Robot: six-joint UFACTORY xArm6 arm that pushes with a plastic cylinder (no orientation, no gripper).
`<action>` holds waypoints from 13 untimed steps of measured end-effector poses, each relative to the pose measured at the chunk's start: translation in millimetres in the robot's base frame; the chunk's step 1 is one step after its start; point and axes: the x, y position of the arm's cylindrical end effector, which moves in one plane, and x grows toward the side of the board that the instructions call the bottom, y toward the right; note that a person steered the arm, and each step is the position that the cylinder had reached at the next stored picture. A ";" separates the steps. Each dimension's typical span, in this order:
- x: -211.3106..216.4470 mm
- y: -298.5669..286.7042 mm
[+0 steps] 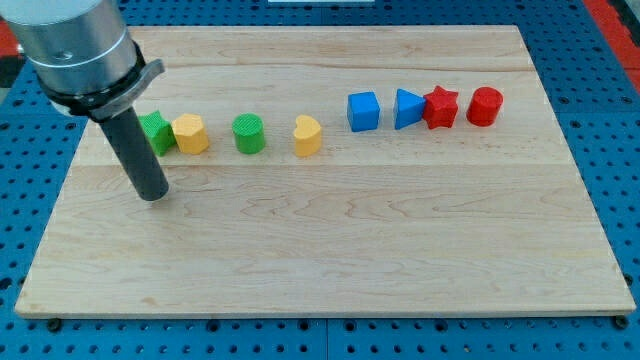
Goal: Move your arm below to the yellow heart
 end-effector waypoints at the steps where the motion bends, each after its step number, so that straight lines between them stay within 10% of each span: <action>1: 0.7 0.4; 13: 6.5 11.1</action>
